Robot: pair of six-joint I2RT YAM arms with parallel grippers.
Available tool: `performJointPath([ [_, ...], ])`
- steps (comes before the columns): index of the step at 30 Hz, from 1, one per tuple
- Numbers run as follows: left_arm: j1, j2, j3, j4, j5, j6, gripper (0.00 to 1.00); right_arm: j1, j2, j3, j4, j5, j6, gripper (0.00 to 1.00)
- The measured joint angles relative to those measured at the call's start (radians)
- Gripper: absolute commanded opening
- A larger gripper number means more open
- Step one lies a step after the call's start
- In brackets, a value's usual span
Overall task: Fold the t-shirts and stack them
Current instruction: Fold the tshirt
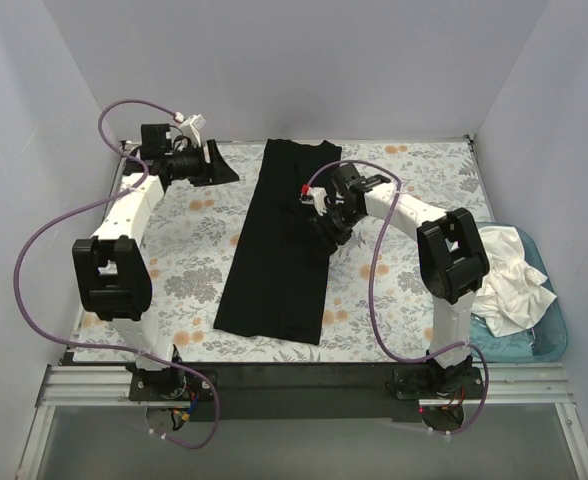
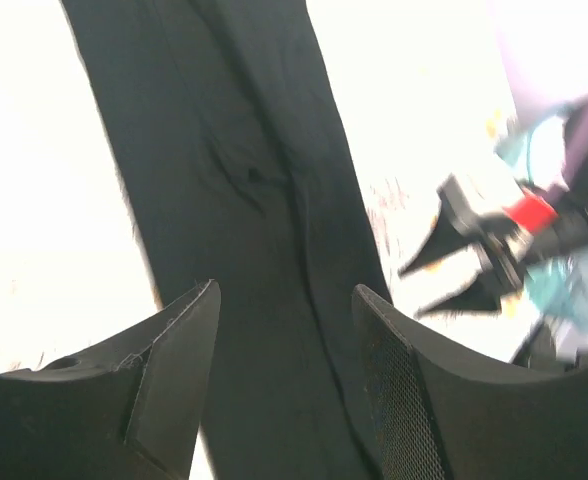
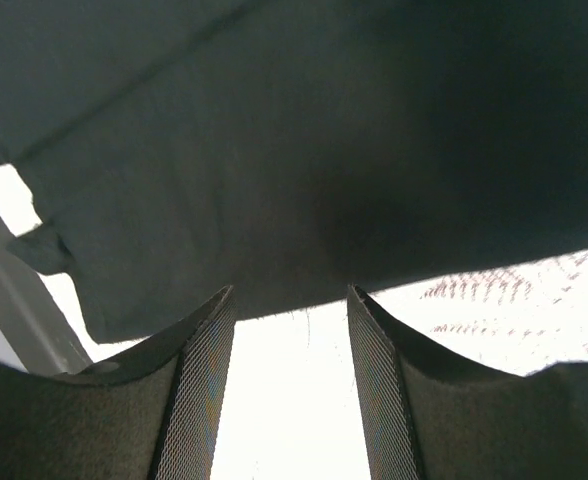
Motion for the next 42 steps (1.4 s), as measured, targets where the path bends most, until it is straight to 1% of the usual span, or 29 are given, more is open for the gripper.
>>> performJointPath([
  [4,0.05,-0.068,-0.05,-0.105,0.055,0.133,0.55,0.01,0.004,-0.026,-0.02,0.048,-0.027,0.55],
  [9,0.086,-0.146,-0.217,-0.201,0.077,0.27,0.55,0.027,0.042,-0.045,-0.023,0.148,-0.059,0.52],
  [11,0.089,-0.175,-0.259,-0.245,0.079,0.322,0.54,0.032,0.051,-0.052,-0.021,0.183,-0.071,0.5],
  [18,0.086,-0.275,-0.309,-0.339,0.08,0.463,0.53,0.033,0.013,-0.097,-0.006,0.274,-0.105,0.48],
  [21,0.086,-0.311,-0.335,-0.349,0.08,0.493,0.53,0.019,0.002,-0.104,-0.018,0.285,-0.11,0.49],
  [25,0.086,-0.32,-0.357,-0.35,0.081,0.502,0.53,0.028,0.001,-0.091,-0.041,0.252,-0.096,0.49],
  [33,0.086,-0.319,-0.359,-0.354,0.083,0.513,0.53,0.181,0.008,-0.056,-0.042,0.202,-0.072,0.48],
  [35,0.086,-0.319,-0.358,-0.356,0.084,0.517,0.53,0.202,0.03,-0.056,-0.042,0.195,-0.072,0.48],
  [42,0.085,-0.319,-0.358,-0.378,0.094,0.587,0.52,0.187,0.039,-0.069,-0.027,0.187,-0.097,0.47],
])
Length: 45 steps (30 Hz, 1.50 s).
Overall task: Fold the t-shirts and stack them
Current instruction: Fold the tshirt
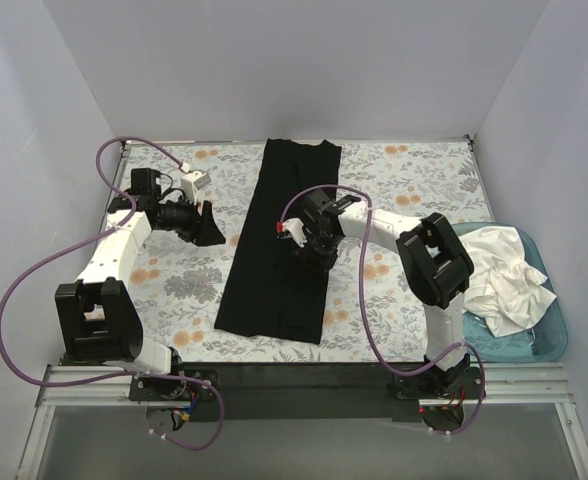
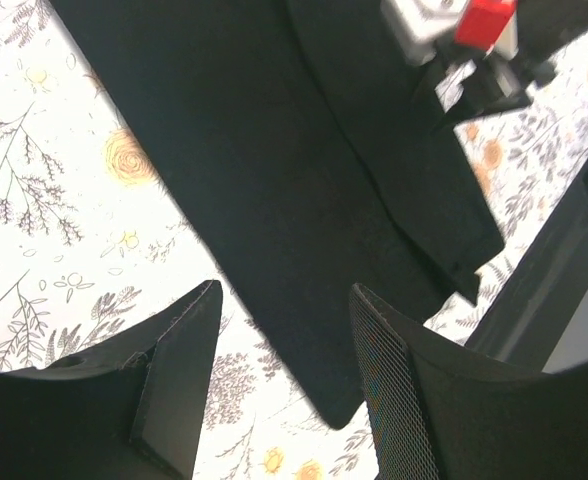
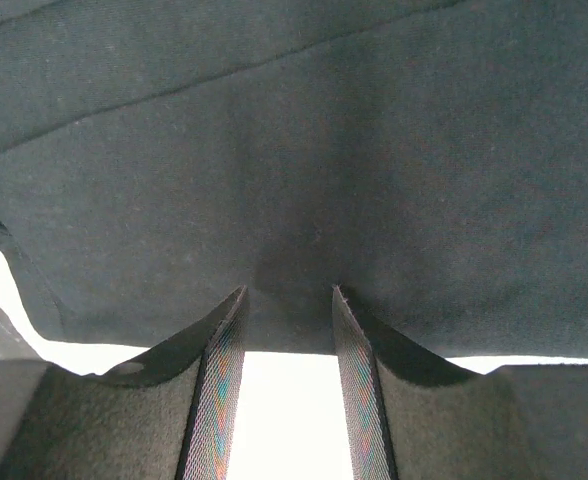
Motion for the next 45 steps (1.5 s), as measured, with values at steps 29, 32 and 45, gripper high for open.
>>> performJointPath([
  [29,-0.692,-0.351,-0.52,0.263,-0.19,0.397,0.51,-0.121,-0.624,-0.537,0.002,-0.011,-0.569,0.41],
  [32,-0.79,-0.372,-0.619,0.386,-0.235,0.361,0.51,-0.095,-0.623,-0.622,0.049,-0.018,-0.552,0.42],
  [45,-0.933,-0.33,-0.7,0.576,-0.339,0.32,0.51,0.018,-0.705,-0.768,0.189,0.002,-0.513,0.59],
])
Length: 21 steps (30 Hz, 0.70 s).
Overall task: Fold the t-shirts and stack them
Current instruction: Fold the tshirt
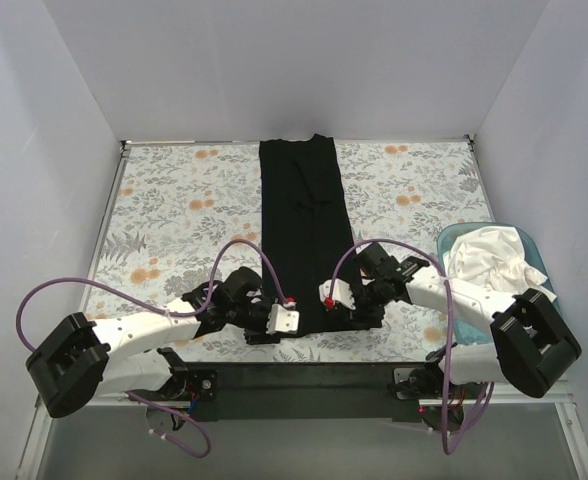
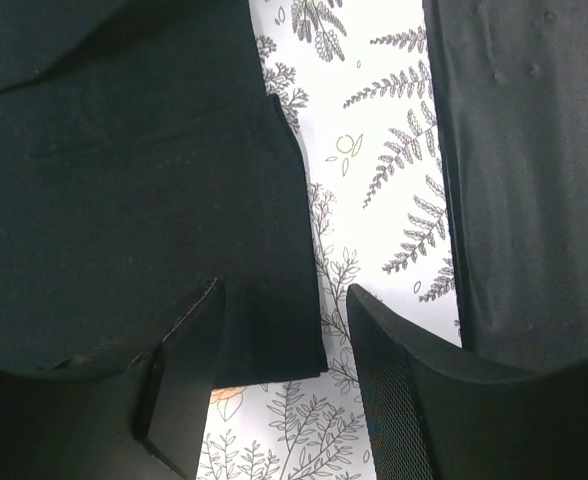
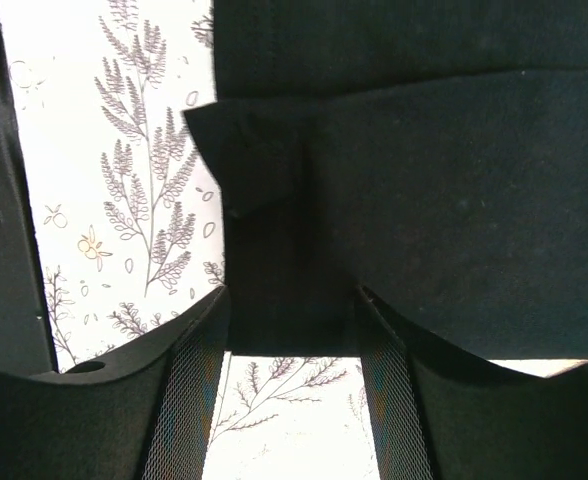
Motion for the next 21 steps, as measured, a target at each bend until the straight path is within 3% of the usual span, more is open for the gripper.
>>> performJointPath([
  [10,-0.048,-0.026,-0.006,0.017,-0.029,-0.015,0.52,0.058,-0.091,-0.021,0.01,0.023,0.022,0.53],
  [21,-0.055,0.049,-0.006,0.023,-0.082,-0.037,0.56,0.112,-0.121,-0.101,0.021,0.064,0.04,0.5],
])
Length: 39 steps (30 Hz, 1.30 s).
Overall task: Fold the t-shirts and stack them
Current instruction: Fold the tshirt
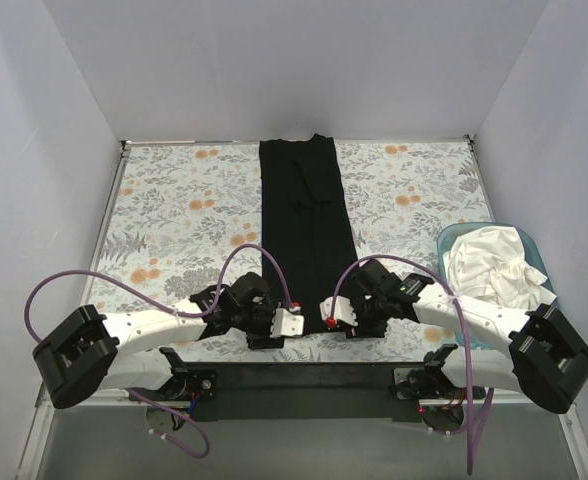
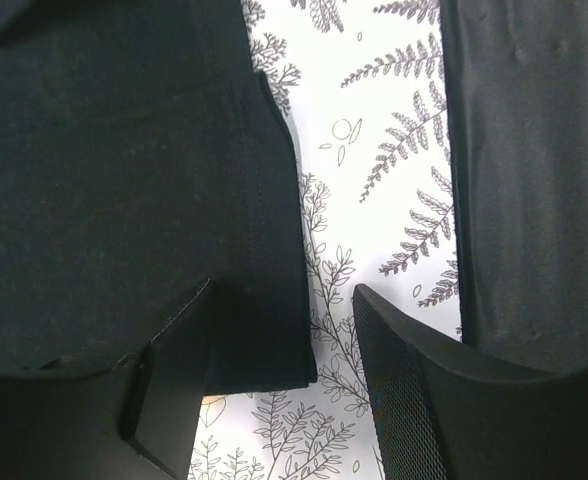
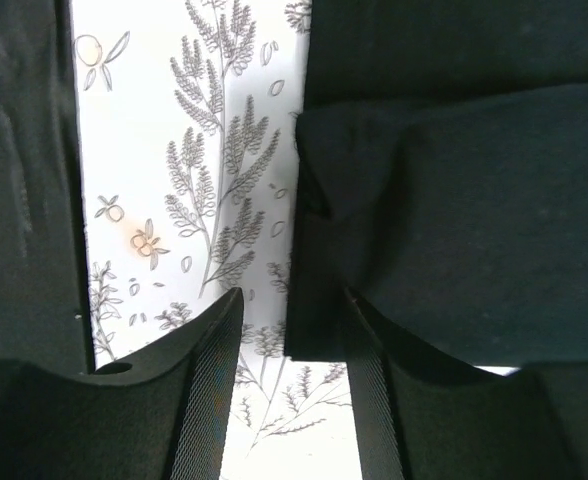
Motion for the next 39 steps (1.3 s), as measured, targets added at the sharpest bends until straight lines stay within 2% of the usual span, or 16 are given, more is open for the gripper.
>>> performJointPath([
  [4,0.0,0.013,0.0,0.008,-0.009,-0.004,0.56,0.009,0.005,-0.008,0.036,0.012,0.011,0.48],
  [7,0.0,0.018,0.0,0.015,-0.01,-0.005,0.51,0.012,0.024,-0.006,0.068,0.014,0.031,0.45],
  [10,0.0,0.027,0.003,0.016,-0.01,-0.003,0.39,0.013,0.042,-0.001,0.097,0.015,0.048,0.39],
  [11,0.0,0.029,0.003,0.016,-0.008,-0.003,0.3,0.013,0.047,-0.001,0.105,0.016,0.053,0.35],
  [13,0.0,0.04,0.007,0.016,-0.008,-0.003,0.21,0.013,0.053,-0.001,0.119,0.019,0.061,0.3],
  [16,0.0,0.064,0.022,0.03,-0.023,-0.006,0.08,0.015,0.059,-0.003,0.148,0.039,0.081,0.19],
  [18,0.0,0.076,0.029,0.039,-0.034,-0.011,0.01,0.018,0.064,-0.004,0.177,0.063,0.092,0.06],
  [19,0.0,0.079,0.032,0.044,-0.04,-0.013,0.0,0.019,0.067,-0.004,0.192,0.077,0.101,0.01],
  [24,-0.002,0.076,0.04,0.034,-0.053,-0.04,0.0,0.019,0.072,0.008,0.217,0.139,0.125,0.01],
  [29,-0.002,0.015,0.071,-0.035,-0.034,-0.053,0.0,0.019,0.038,0.023,0.147,0.159,0.133,0.01],
  [34,-0.002,-0.095,0.109,-0.104,0.017,-0.069,0.0,0.052,-0.083,0.04,0.051,0.137,0.135,0.01],
  [39,0.019,-0.118,0.121,-0.137,0.031,-0.082,0.0,0.063,-0.106,0.085,0.006,0.134,0.129,0.01],
])
